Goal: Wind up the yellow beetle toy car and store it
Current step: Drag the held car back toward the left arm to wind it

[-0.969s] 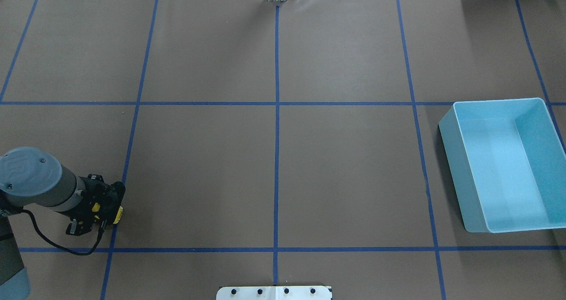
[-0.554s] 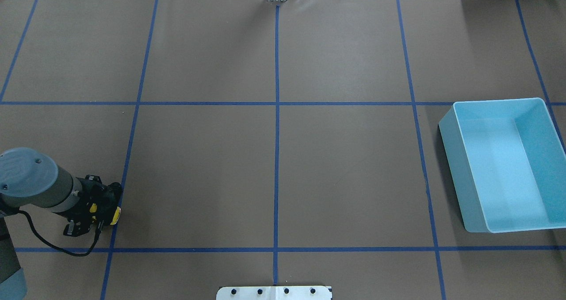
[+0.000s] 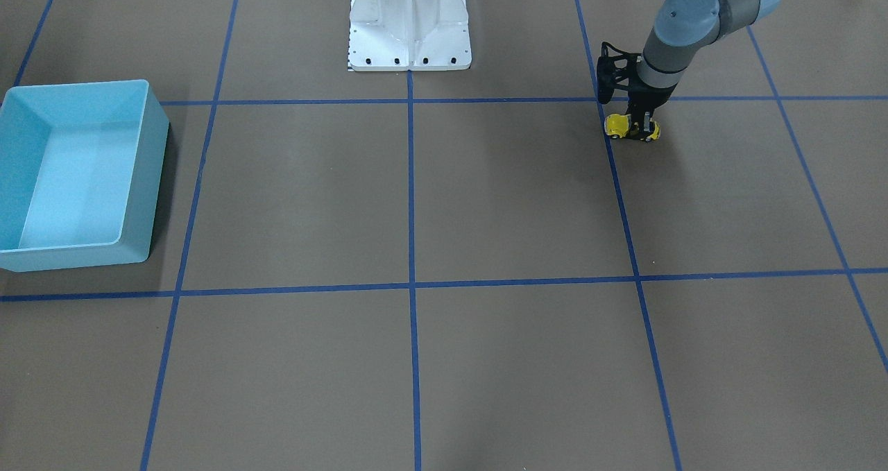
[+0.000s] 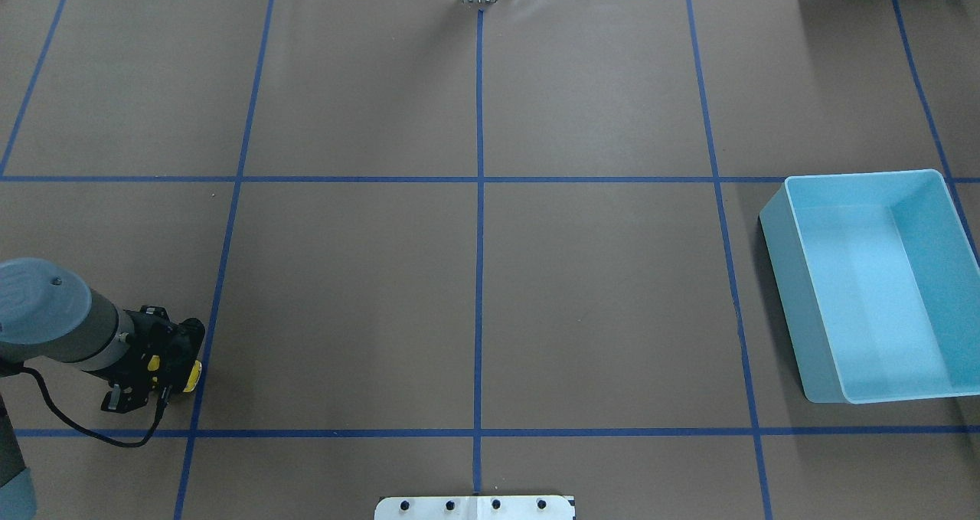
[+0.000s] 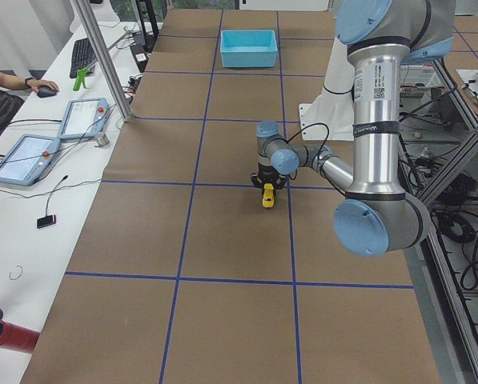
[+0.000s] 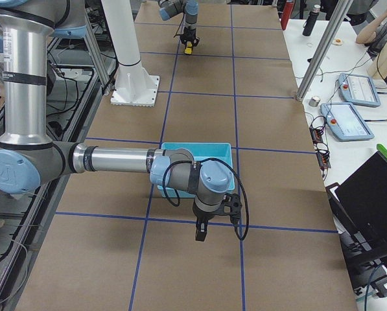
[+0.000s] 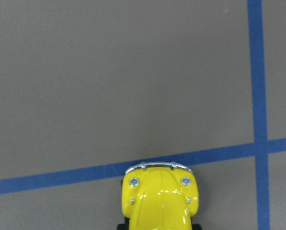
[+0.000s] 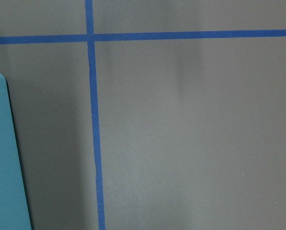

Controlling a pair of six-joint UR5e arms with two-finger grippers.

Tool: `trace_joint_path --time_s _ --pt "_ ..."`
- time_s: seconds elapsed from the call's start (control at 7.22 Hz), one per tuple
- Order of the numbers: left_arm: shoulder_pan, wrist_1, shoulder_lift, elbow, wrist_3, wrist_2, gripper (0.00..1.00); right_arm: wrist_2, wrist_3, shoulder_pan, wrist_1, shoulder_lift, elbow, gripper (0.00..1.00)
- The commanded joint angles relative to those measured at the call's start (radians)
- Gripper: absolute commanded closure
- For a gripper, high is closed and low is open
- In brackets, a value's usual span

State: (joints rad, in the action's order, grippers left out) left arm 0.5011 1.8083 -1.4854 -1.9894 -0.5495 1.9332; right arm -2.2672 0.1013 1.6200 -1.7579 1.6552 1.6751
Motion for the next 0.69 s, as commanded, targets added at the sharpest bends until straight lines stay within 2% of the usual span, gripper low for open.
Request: trace_joint_path --time_s 0.0,0.55 --pt "0.001 0.017 0.010 0.006 0.000 0.000 1.00 0.000 0.000 0.000 0.000 0.000 0.000 0.01" --pt "0.004 0.025 0.016 0.001 -0.001 0.015 1.00 0.000 0.000 0.000 0.000 0.000 0.000 0.01"
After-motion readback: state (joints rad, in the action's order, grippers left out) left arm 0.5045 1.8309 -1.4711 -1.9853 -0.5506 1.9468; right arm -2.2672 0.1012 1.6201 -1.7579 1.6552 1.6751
